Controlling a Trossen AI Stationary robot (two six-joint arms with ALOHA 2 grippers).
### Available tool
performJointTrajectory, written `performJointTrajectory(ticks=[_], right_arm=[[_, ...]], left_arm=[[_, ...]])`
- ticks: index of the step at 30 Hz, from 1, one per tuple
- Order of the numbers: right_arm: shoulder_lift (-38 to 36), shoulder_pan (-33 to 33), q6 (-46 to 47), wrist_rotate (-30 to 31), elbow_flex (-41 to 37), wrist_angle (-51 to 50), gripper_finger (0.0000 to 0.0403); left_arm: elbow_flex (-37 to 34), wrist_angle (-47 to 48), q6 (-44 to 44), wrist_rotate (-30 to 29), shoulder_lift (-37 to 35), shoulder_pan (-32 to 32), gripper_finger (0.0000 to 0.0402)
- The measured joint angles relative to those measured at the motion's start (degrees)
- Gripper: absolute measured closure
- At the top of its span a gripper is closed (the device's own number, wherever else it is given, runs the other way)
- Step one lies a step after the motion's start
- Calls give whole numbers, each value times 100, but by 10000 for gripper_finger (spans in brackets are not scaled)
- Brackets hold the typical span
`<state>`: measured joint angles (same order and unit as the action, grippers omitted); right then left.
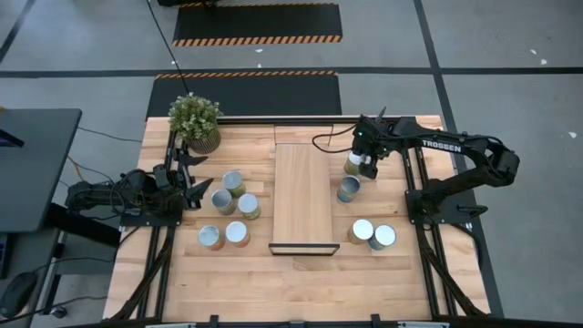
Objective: Pick and place cans onto a shelf
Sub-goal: Put the right canned oranges on the shelf
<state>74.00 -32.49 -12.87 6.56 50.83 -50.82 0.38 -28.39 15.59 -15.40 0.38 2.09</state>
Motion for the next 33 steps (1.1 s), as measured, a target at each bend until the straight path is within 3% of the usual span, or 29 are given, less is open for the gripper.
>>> performJointTrajectory(ticks=[13,23,33], right_arm=[[21,-71,-763,-360,0,340,3],[705,-59,-773,-343,0,790,5],[944,-23,-521,-320,138,692,79]], left_arm=[[0,9,0,0,-1,1,86],[2,14,0,0,-2,0,86],[2,14,2,0,-2,2,86]])
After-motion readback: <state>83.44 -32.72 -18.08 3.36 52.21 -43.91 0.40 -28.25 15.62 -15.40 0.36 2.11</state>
